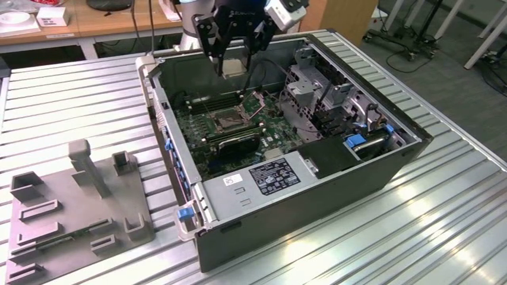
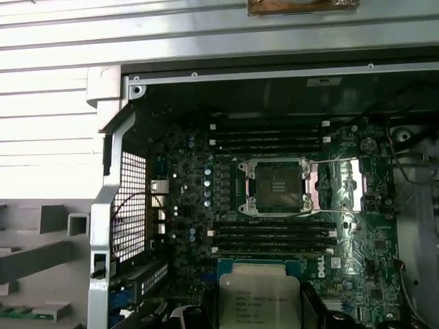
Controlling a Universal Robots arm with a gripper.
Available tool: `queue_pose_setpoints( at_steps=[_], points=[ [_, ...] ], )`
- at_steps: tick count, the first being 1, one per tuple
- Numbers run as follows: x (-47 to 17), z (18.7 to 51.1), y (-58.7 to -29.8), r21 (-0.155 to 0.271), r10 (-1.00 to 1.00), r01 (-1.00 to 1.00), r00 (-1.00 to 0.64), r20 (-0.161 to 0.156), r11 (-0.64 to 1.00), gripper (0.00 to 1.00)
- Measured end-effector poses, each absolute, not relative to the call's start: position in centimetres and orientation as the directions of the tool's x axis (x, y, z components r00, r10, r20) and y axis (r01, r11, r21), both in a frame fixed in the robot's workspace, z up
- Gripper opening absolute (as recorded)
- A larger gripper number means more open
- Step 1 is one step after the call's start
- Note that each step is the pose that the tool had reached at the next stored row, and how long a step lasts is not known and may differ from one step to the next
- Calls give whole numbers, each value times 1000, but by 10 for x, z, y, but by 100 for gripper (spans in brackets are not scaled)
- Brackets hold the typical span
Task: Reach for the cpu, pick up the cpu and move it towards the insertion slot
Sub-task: 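Pick up the cpu and move it towards the insertion slot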
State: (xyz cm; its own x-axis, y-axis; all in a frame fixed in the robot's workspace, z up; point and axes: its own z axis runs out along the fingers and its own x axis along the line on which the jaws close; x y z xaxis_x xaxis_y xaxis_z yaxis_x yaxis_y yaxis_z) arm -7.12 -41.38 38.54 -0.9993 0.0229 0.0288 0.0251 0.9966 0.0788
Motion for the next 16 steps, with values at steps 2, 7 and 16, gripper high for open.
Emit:
queue_pose_setpoints(
  at_steps=[2,7,16],
  points=[
    [-69,385,-410,79,23,25,-999,29,997,54],
    [-61,384,-402,79,23,25,-999,29,997,54],
    [-44,383,-389,80,23,25,-999,29,996,54]
  ],
)
